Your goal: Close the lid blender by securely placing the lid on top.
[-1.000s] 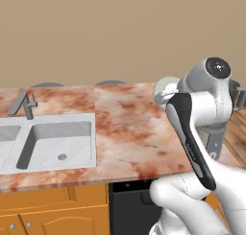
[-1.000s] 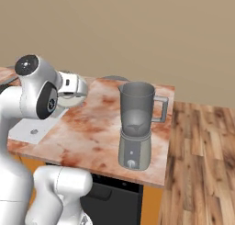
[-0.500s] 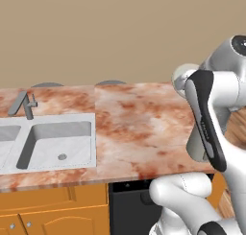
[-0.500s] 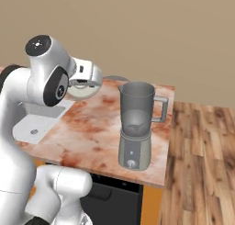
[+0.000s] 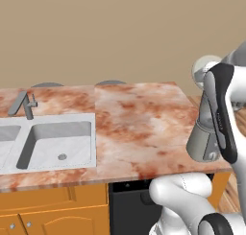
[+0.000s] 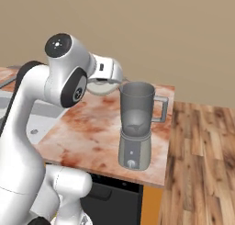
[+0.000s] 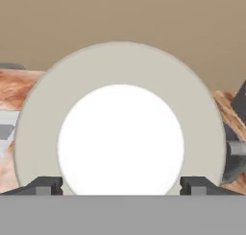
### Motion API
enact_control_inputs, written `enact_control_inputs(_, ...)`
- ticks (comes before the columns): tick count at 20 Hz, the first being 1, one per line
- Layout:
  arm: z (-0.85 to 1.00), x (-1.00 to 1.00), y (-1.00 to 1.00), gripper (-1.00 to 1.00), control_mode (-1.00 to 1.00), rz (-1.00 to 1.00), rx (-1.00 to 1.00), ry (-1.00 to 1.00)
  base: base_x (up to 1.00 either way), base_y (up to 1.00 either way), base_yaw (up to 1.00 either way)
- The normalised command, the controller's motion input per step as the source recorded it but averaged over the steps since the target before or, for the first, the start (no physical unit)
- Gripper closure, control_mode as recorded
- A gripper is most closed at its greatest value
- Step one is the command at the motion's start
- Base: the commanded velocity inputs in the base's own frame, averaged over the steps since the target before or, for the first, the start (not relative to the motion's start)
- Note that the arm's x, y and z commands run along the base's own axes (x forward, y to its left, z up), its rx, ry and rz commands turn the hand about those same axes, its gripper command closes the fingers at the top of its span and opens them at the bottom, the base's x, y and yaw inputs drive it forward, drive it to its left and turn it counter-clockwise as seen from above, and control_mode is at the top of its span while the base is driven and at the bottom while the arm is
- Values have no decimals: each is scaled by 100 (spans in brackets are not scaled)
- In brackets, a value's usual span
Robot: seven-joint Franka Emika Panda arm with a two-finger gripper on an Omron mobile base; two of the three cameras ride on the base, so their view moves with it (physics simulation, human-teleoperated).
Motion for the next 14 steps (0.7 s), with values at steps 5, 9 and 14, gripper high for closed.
enact_control_inputs(5,40,4,-52,100,-100,-9,0,-3,0,0,0)
enact_control_inputs(9,17,13,-49,100,-100,-8,0,0,0,0,0)
enact_control_inputs(14,0,32,-43,100,-100,-5,3,6,0,0,0)
